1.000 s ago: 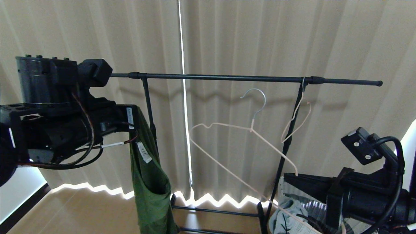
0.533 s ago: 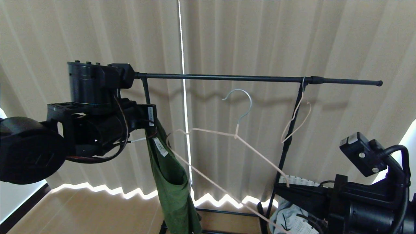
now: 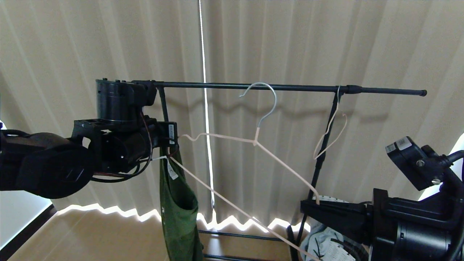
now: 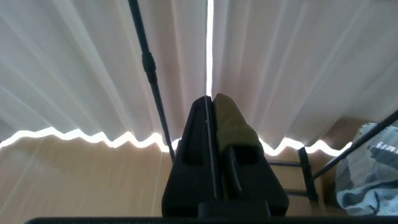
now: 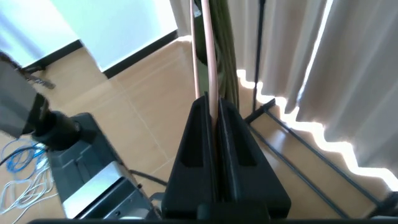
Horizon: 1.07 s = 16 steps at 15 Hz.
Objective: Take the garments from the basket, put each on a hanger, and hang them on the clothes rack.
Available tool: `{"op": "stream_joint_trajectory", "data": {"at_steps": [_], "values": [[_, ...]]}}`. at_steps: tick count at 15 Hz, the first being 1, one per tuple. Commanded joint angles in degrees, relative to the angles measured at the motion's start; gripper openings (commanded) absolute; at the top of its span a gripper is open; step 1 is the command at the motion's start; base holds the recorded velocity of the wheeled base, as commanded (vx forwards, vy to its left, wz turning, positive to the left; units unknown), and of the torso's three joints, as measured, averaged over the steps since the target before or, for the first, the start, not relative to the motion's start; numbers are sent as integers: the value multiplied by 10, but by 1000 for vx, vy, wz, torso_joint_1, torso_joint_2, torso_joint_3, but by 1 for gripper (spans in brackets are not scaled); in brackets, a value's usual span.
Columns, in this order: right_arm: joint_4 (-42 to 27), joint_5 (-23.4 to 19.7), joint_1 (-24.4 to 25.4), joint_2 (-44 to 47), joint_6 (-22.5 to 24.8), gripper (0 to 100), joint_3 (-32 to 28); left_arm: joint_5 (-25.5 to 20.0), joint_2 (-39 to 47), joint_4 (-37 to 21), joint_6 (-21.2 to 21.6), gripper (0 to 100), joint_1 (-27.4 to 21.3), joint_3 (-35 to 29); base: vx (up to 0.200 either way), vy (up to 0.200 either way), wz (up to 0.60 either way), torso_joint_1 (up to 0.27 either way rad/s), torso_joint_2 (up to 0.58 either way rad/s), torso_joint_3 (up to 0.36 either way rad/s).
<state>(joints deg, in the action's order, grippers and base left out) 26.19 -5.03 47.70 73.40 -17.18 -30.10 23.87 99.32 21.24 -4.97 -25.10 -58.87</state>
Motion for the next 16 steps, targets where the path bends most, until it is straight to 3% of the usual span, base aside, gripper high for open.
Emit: {"op": "stream_joint_trajectory", "data": {"at_steps": [1,13,16], "values": [[0,-2,0,1,-2,0,7,0,6,0,0,0,14,-4,0,0,0,0,0,0],[54,2,-3,83,-2,0,-11,0,-11,-2,0,0,1,8,0,0,0,0,0,0],[55,6,-9,102,-4,0,-23,17,-26,-5,20,0,1,24,0,0,0,0,0,0]]}}
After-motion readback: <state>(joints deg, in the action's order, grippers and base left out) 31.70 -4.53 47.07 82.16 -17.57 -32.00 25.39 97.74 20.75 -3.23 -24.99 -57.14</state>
